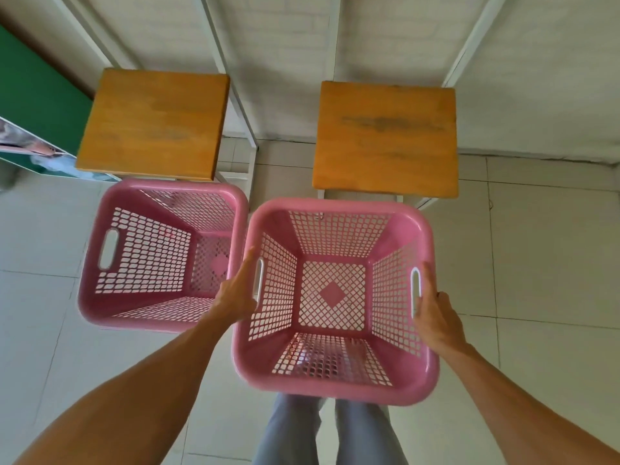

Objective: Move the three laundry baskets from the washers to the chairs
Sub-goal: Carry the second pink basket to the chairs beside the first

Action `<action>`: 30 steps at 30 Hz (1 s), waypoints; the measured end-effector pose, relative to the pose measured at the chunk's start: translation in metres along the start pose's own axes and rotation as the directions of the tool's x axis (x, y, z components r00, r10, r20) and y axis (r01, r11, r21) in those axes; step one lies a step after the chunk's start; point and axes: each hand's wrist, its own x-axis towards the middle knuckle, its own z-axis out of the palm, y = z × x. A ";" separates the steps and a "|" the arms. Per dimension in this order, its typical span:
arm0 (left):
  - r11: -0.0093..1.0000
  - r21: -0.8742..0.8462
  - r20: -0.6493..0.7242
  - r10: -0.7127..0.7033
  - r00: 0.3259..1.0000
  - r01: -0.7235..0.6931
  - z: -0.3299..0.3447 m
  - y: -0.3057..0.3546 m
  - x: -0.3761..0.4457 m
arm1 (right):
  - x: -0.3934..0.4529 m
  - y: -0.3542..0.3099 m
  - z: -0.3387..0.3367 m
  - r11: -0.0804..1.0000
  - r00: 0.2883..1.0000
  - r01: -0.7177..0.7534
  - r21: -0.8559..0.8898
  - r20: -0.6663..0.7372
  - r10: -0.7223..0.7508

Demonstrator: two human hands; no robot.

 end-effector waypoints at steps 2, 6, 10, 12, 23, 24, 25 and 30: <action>1.000 0.009 -0.003 -0.022 1.000 0.022 0.005 -0.013 0.013 | 0.015 0.001 0.011 0.999 1.000 -0.006 0.037 0.016 0.006; 0.998 0.032 -0.029 -0.044 0.999 0.045 0.013 -0.024 0.036 | 0.044 0.000 0.026 0.998 1.000 0.021 0.060 -0.008 -0.020; 0.989 0.018 -0.092 -0.143 0.986 0.145 0.022 -0.030 0.058 | 0.072 -0.015 0.037 0.996 0.999 0.015 0.086 -0.035 -0.012; 0.982 0.000 -0.156 -0.186 0.970 0.188 0.030 -0.037 0.065 | 0.082 -0.023 0.044 0.992 1.000 -0.022 0.127 -0.020 0.024; 0.932 0.019 -0.227 -0.349 0.909 0.362 0.046 -0.023 0.061 | 0.092 -0.024 0.063 0.989 0.996 -0.077 0.123 0.048 0.072; 0.926 0.032 -0.219 -0.360 0.907 0.376 0.045 -0.017 0.062 | 0.091 -0.025 0.063 0.989 0.996 -0.079 0.122 0.051 0.073; 0.922 0.047 -0.211 -0.367 0.906 0.385 0.044 -0.013 0.063 | 0.090 -0.026 0.062 0.990 0.996 -0.077 0.119 0.049 0.071; 0.917 0.111 -0.209 -0.355 0.911 0.382 0.053 -0.012 0.068 | 0.096 -0.031 0.063 0.991 0.996 -0.080 0.108 0.048 0.075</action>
